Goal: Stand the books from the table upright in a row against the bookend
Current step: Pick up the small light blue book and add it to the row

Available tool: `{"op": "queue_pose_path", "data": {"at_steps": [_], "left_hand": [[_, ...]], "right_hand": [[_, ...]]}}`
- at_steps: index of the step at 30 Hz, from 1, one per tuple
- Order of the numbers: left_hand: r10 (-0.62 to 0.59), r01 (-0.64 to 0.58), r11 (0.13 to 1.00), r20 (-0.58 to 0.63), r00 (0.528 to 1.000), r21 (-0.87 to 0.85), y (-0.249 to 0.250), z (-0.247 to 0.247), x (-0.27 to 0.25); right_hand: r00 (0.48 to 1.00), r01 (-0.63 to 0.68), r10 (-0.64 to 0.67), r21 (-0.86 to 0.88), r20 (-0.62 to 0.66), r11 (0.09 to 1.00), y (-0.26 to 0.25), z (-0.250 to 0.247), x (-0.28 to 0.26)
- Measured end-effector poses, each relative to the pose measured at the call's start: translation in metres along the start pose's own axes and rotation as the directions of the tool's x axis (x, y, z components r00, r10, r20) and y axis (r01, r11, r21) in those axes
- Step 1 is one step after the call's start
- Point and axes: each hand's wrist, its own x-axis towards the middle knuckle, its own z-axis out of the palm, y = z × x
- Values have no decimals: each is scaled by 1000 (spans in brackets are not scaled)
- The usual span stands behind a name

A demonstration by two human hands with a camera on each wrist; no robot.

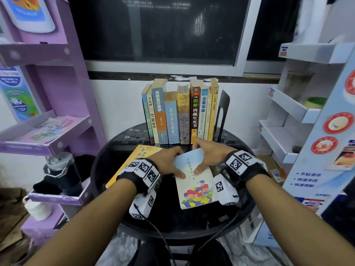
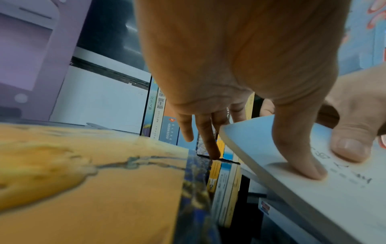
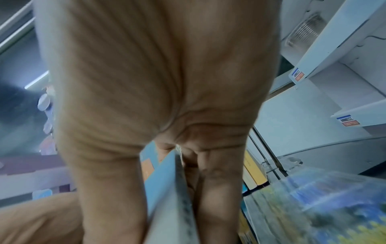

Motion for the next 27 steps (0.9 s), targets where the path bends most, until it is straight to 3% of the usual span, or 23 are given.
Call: {"op": "queue_pose_path", "data": {"at_steps": [5,9,11,18,23,27], "left_hand": [[13,-83,929,-193,981,-359,-2,-12,5],[-66,-181,698,-314,947,-693,4,-17,9],[-72,-224,625,-341,937,-748,7,-19,12],[-85,-284,566,-397,914,-774,20,-26,24],[-71,-258,648,-394,916,-717,32,-34,34],[16,-192,869,-361,932,-457,46,-46,39]], "right_hand": [[997,29,-16,170,-76,985,-6,-20,-11],[987,73,-26,305,-157,950,-13,-30,-16],[986,79,-20,356,-165,931,-15,-32,-16],[987,89,-31,376,-158,923,-20,-36,-21],[968,84,2,332,-251,939,-16,-43,-28],[958,65,31,324,-283,944,-6,-48,-34]]}}
